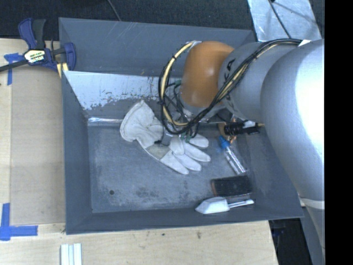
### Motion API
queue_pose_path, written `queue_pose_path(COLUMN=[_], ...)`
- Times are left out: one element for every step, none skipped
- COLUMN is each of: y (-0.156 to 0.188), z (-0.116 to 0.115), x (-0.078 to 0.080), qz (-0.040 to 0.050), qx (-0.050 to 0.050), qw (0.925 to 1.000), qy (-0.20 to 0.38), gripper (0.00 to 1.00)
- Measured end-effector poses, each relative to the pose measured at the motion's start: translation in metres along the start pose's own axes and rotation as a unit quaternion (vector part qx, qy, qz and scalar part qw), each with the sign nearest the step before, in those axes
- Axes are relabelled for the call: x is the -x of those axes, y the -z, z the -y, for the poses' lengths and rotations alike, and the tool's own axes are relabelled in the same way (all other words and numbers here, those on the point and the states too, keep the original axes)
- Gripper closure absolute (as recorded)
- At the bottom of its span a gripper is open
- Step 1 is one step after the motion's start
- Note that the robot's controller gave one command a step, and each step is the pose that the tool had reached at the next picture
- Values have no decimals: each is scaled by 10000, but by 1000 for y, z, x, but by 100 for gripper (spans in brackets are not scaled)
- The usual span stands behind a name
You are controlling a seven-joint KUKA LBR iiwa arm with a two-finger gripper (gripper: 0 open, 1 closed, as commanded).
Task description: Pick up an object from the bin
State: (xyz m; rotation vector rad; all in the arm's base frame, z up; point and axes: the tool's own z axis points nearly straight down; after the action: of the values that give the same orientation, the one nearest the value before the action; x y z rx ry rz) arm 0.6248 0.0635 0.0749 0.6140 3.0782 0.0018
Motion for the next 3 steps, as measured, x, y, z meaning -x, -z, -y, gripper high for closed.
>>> queue_pose_path(y=[21,43,54], z=[1,0,0], x=[-2,0,1], qz=[-48,-11,18], qx=[-25,-5,9], qw=[10000,10000,10000], qy=[2,1,1], gripper=[100,100,100])
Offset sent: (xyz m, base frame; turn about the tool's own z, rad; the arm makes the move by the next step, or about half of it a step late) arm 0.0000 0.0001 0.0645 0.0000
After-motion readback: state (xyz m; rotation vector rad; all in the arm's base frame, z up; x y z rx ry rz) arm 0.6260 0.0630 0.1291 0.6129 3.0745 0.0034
